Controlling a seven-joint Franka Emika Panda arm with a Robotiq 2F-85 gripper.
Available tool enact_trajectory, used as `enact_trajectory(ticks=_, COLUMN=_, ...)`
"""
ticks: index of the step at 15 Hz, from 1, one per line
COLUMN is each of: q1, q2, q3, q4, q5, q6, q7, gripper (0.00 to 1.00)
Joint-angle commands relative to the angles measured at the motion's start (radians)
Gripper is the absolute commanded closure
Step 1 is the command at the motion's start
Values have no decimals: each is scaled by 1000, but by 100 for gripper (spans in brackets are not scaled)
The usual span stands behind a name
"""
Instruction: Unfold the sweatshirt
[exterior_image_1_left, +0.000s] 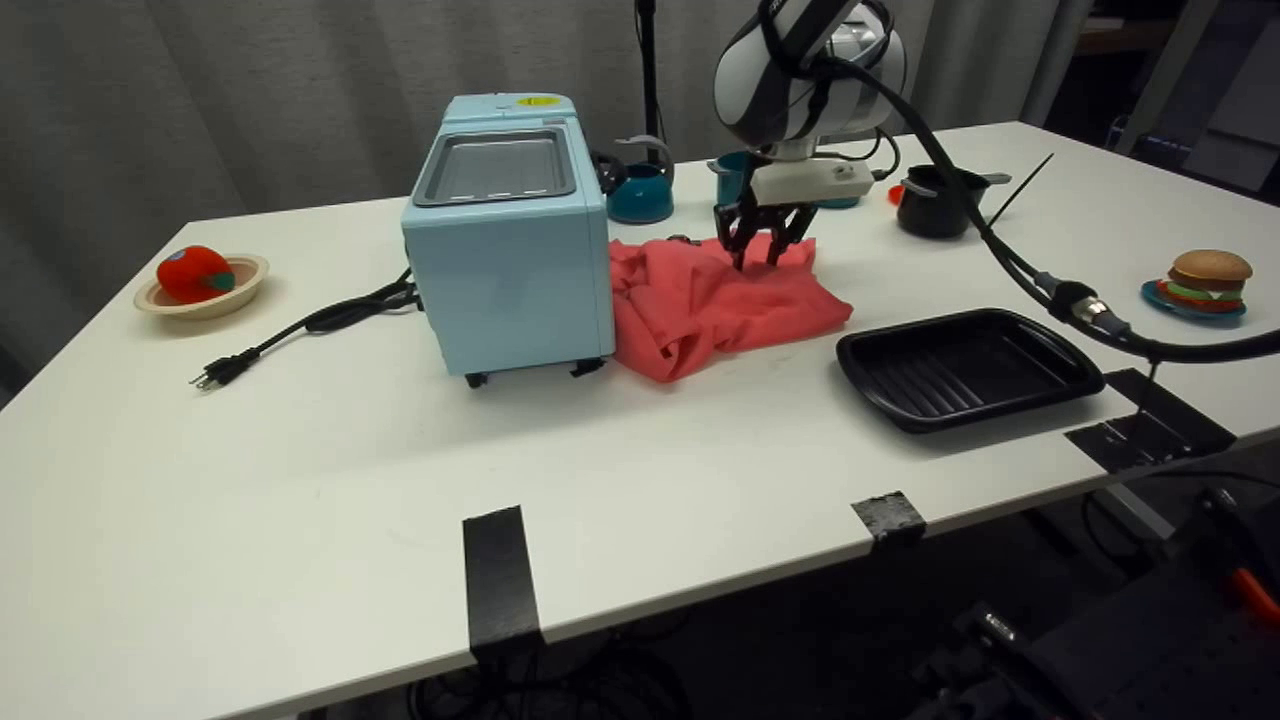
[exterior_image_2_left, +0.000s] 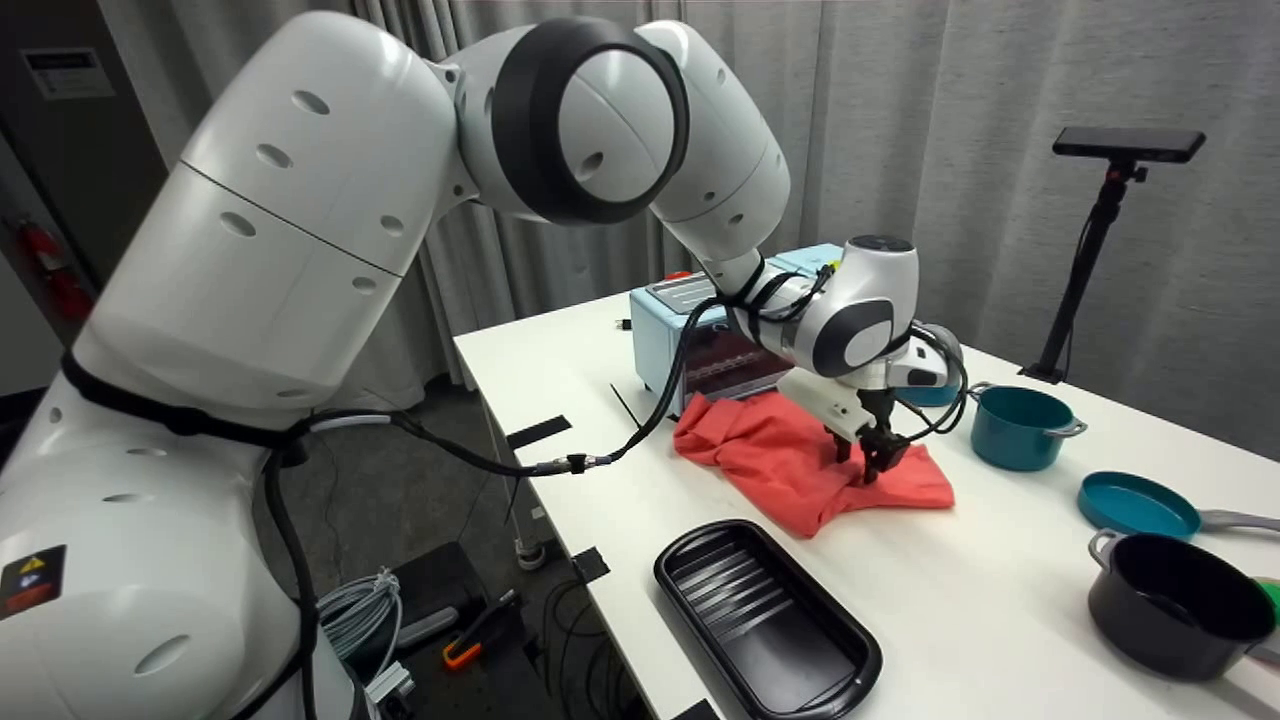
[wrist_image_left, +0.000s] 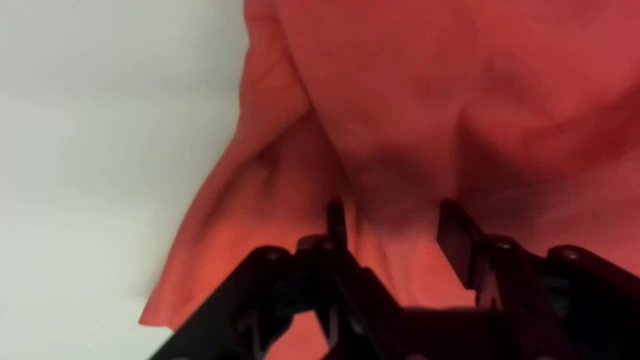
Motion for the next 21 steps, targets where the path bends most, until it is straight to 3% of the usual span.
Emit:
enact_trajectory(ticks=1, q1=10, q2=28, q3=-5, q4=61, q5=-13, q6=-14, q7=21, gripper=77)
enact_trajectory(ticks=4, q1=8, q2=29, q3=-7, q4=70, q5=-7, q6=-20, q7=30, gripper=100)
enact_trajectory(ticks=8, q1=-8, q2=21, q3=-7, q4=68, q5=2, q6=-27, q7=37, gripper=99)
enact_trajectory(ticks=13, q1=-57, q2=-92, q3=57, q4=15, q5=46, q6=-82, q7=-45, gripper=99)
enact_trajectory(ticks=17, q1=-121, q2=-212, q3=134, q4=-7, q5=101, q6=-258, q7=-212, gripper=99)
enact_trajectory(ticks=21, q1=-160, q2=-334, q3=188, q4=-58, q5=235, q6=-464, q7=-376, gripper=99)
